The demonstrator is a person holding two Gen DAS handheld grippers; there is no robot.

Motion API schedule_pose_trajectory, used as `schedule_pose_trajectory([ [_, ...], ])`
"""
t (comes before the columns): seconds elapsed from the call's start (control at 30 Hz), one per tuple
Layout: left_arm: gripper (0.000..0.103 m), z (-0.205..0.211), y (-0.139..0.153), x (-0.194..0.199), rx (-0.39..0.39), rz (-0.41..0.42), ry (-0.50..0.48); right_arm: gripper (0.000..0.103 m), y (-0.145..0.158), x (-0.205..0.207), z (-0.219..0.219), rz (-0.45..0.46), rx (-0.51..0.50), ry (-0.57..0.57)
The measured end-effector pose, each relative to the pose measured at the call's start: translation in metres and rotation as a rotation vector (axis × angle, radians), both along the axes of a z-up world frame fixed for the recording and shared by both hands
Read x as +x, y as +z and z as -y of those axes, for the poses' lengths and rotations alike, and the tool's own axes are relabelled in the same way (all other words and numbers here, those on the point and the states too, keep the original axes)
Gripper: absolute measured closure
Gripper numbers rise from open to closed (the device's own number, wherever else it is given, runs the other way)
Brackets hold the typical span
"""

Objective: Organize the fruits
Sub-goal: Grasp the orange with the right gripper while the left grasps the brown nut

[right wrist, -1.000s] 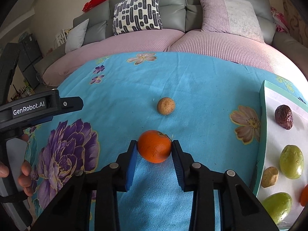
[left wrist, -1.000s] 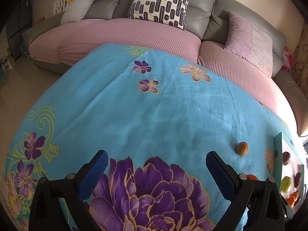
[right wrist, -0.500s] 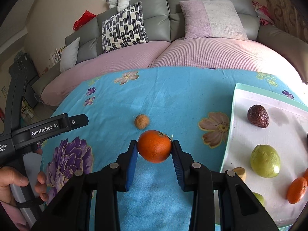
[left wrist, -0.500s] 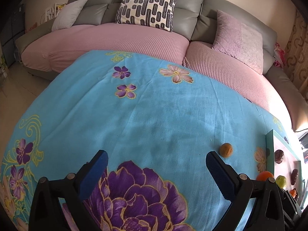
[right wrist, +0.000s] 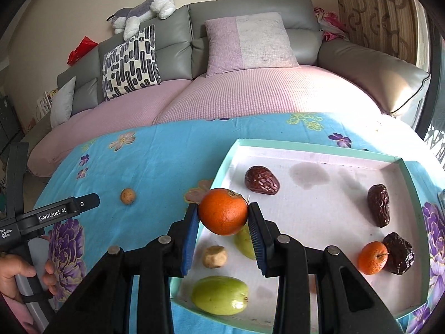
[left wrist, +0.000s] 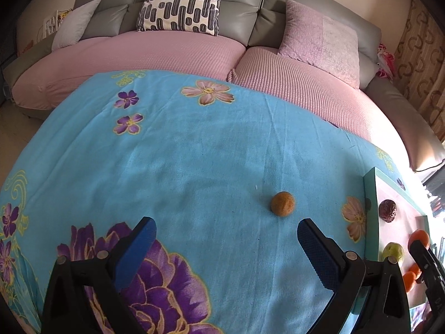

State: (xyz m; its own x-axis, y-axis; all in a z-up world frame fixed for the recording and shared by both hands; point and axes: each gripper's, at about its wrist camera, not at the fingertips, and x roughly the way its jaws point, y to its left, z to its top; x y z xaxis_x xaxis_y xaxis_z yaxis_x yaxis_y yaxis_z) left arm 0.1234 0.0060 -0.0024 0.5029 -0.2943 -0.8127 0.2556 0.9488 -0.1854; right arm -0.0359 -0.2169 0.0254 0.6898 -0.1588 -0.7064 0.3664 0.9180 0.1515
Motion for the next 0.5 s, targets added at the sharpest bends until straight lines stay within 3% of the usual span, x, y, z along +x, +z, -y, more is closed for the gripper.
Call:
schedule_pose_trajectory([
  [0.5,0.006,0.064,-0.005,-0.013,0.040,-0.003,-0.151,0.066,0.002,-0.031,0.056,-0.014,-0.036,-0.143],
])
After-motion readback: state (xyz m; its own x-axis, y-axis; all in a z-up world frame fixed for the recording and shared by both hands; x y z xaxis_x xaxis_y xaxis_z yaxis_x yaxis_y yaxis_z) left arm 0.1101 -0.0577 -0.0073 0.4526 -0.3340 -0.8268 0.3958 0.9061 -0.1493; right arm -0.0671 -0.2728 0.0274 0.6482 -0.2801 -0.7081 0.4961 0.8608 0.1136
